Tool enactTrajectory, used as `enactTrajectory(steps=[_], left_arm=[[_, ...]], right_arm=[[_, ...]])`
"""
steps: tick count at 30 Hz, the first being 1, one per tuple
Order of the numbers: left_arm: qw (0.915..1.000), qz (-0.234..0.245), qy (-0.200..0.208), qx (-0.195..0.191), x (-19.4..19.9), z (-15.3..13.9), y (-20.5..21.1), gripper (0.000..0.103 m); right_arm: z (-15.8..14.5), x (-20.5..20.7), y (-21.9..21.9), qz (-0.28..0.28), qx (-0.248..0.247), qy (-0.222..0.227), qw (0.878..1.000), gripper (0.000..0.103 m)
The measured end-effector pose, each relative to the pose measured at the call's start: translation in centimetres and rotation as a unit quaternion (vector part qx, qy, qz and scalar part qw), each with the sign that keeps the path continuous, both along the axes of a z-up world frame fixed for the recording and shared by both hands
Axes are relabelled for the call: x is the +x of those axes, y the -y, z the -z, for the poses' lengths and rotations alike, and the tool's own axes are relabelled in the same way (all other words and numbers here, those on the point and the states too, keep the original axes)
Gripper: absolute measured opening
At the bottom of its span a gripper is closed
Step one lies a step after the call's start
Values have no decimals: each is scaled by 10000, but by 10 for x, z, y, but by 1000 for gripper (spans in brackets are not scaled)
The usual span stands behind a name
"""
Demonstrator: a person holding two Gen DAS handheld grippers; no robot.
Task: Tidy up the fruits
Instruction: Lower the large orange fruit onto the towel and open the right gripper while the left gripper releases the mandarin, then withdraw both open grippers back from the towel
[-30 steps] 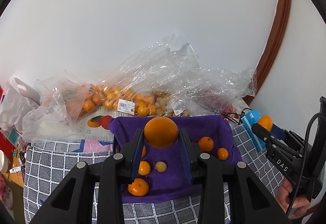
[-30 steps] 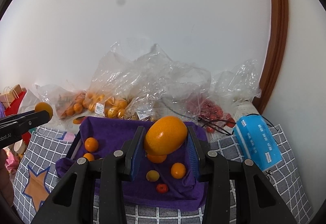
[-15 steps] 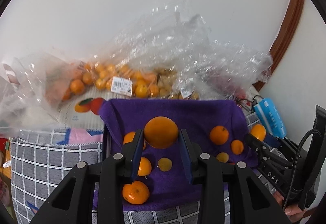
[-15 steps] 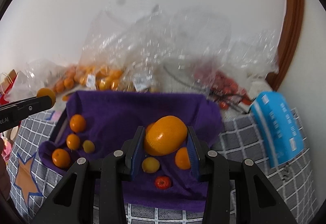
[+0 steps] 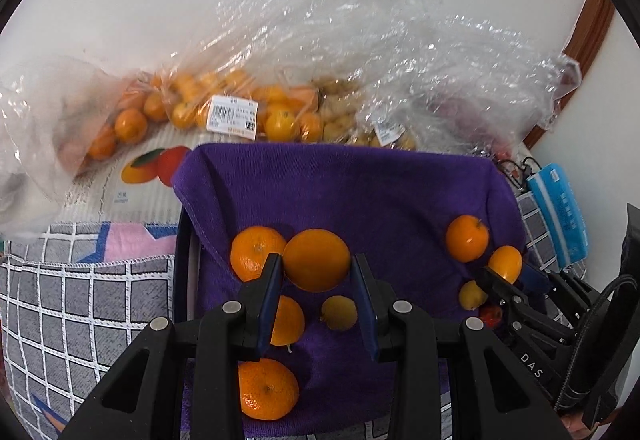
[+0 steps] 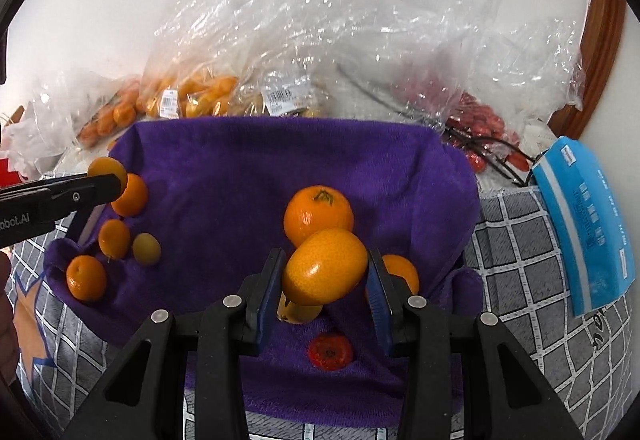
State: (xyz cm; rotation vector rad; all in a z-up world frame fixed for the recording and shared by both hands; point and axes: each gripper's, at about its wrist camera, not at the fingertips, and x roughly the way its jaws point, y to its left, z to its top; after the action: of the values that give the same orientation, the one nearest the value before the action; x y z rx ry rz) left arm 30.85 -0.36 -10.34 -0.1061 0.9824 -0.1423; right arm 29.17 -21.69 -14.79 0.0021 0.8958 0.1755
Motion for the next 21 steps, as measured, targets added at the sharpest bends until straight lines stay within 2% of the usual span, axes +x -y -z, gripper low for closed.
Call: enactTrajectory(steps=[16, 21], left_arm=[[9994, -44, -339, 9, 7, 19, -2, 33], [9994, -38, -334, 8, 5, 17, -1, 33]], right_arm=[[2, 3, 1, 19, -49, 77, 10000, 41], [-1, 0, 1, 47, -77, 81, 9999, 41]])
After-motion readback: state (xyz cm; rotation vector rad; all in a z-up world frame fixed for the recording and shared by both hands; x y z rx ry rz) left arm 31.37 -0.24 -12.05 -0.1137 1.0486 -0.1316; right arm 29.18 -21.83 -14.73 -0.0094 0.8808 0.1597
